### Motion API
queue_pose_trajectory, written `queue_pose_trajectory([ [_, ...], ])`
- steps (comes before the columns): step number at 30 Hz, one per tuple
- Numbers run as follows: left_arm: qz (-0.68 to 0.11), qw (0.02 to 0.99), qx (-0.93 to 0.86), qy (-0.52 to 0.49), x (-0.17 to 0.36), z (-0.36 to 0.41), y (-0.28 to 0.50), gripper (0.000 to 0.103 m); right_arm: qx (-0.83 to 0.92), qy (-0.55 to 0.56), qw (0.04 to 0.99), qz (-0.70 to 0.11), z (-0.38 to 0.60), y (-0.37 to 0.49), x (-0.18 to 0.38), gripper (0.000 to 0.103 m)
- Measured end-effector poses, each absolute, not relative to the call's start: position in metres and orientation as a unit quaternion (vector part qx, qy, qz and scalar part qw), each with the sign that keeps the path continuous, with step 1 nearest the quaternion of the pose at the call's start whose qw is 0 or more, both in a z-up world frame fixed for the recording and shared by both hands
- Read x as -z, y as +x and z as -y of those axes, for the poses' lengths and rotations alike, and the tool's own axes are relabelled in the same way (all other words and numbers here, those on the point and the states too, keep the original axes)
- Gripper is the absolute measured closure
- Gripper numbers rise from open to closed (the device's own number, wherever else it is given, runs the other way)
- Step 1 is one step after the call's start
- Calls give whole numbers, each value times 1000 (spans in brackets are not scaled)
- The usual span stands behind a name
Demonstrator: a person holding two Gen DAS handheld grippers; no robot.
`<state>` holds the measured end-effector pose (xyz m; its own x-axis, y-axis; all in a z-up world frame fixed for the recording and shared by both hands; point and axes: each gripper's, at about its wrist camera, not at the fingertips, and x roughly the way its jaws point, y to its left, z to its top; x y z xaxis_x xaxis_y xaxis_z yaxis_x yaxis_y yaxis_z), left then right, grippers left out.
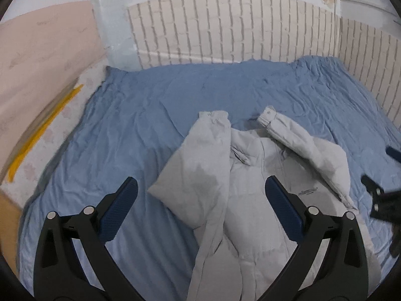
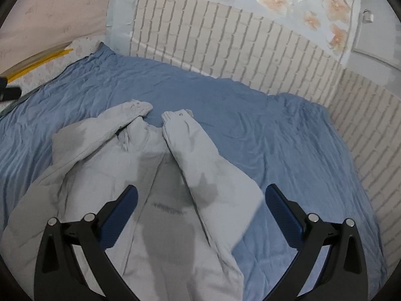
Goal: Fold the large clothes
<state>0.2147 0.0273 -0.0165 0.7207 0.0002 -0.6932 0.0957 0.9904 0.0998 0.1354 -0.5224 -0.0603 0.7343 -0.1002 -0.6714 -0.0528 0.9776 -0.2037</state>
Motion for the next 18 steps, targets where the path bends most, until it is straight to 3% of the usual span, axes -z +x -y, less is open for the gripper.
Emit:
queue_pose_trajectory([
  [8,-478,870,22,116,145,-6,270,3,11,-135,877,-461,522,212,167,4],
  [11,-502,856,14,127,172,-3,289,9,27,-137,859,-493,531,233,197,21],
  [13,-523,839,-11,149,191,-6,302,35,40,-139,844,-517,540,243,217,42],
  [14,-533,833,-10,147,198,-9,305,39,51,-144,837,-525,546,246,223,63],
  [16,-536,834,-11,129,202,-20,305,52,67,-142,841,-517,557,243,219,76],
  [18,-530,839,-29,122,200,-36,301,57,84,-115,851,-506,574,237,207,87],
])
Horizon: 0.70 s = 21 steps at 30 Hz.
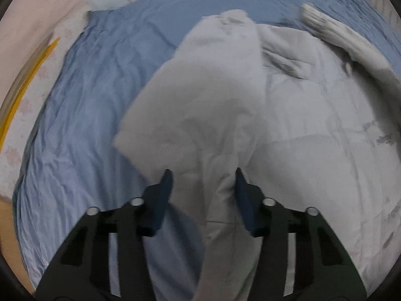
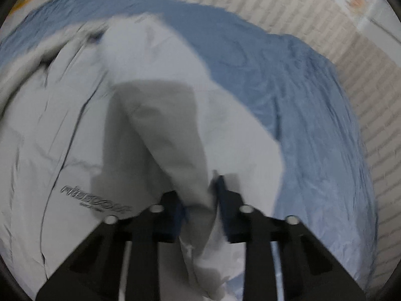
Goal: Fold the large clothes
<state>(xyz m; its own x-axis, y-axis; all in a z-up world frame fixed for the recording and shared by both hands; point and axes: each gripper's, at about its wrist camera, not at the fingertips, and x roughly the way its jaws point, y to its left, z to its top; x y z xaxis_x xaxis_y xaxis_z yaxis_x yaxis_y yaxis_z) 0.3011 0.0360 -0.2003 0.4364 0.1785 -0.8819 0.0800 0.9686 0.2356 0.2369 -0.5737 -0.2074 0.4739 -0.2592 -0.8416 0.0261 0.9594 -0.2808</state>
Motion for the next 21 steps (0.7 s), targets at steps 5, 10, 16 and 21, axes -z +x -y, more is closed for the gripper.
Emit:
queue_pose_trajectory([
  [5,-520,848,-54,85,192,-83,282,62,151,-117,856,-480,621,218,176,94],
  [10,-532,844,-56,51,215,-133,254,58,211,-115,841,-484,684,203,166,94],
  [16,-521,852,-39,40,235,-145,233,42,203,-78,808,-548,730,184,206,91],
  [21,-495,866,-50,50,200,-141,222,13,214,-129,806,-537,706,159,195,53],
])
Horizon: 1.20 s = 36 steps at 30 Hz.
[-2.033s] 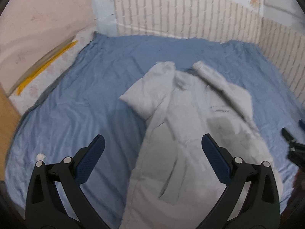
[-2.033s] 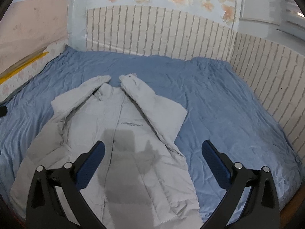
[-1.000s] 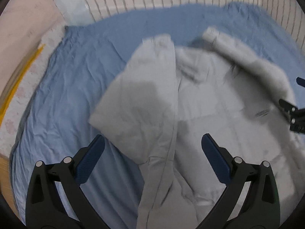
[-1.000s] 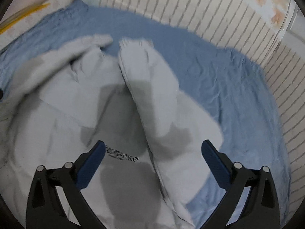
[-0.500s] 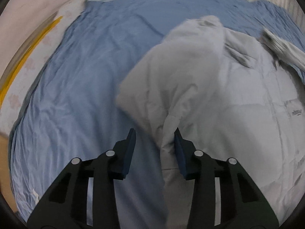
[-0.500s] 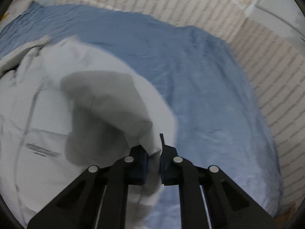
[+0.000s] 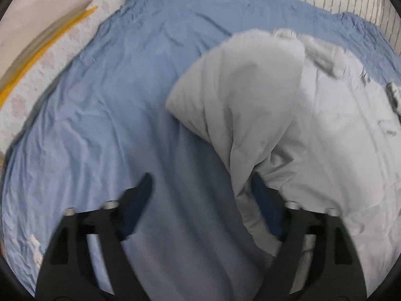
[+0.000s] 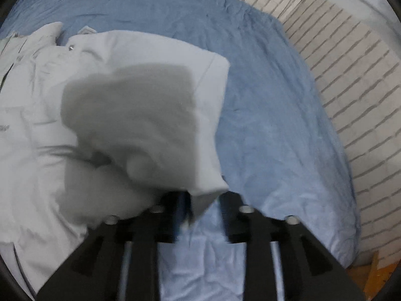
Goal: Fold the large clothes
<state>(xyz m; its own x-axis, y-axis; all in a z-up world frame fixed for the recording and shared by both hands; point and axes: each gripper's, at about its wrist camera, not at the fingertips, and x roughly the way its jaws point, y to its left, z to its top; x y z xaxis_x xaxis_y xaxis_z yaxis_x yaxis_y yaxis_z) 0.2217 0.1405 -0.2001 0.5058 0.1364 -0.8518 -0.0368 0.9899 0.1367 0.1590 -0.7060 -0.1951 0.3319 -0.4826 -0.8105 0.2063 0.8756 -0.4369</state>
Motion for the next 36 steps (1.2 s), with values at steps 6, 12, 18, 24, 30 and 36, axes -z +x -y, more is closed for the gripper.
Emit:
queue_pose_trajectory([
  [6,-464,882,-28,69,153,-119,220,3,173,-119,848,-486,669,138,154,32],
  [12,-483,871,2,95,168,-89,261,3,134,-134,853,-487,640,183,168,31],
  [18,-498,860,3,109,176,-58,307,4,142,-180,824,-518,629,243,210,64],
  [24,-525,840,-11,134,200,-42,353,15,267,-144,808,-506,710,259,199,100],
  [30,-528,842,-15,111,200,-52,362,79,266,-120,794,-533,742,253,189,52],
  [36,-461,881,23,102,151,-54,295,90,226,-157,832,-482,680,219,164,25],
])
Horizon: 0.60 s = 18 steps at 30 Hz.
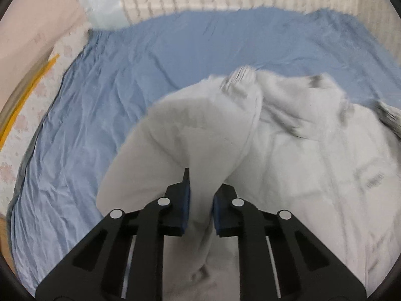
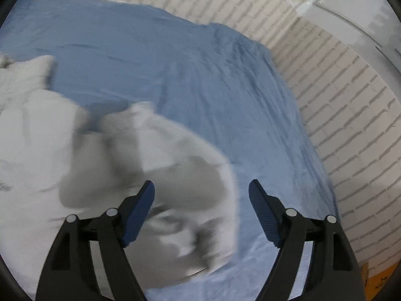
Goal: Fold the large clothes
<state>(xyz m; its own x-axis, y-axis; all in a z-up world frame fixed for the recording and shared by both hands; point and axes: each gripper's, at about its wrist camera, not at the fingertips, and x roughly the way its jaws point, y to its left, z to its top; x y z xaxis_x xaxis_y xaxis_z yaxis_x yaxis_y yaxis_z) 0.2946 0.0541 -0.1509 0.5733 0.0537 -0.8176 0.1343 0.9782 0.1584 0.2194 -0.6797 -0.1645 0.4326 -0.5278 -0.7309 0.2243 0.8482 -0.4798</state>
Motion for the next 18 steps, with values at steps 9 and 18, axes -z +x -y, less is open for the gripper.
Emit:
queue_pose_trajectory([
  [9,-462,839,124,260,174,-48,167,90,124,-197,840,-491,595,188,186,25],
  [18,-468,858,111,178,163,-114,141,52,50,-166,853,-493,523,176,176,25],
])
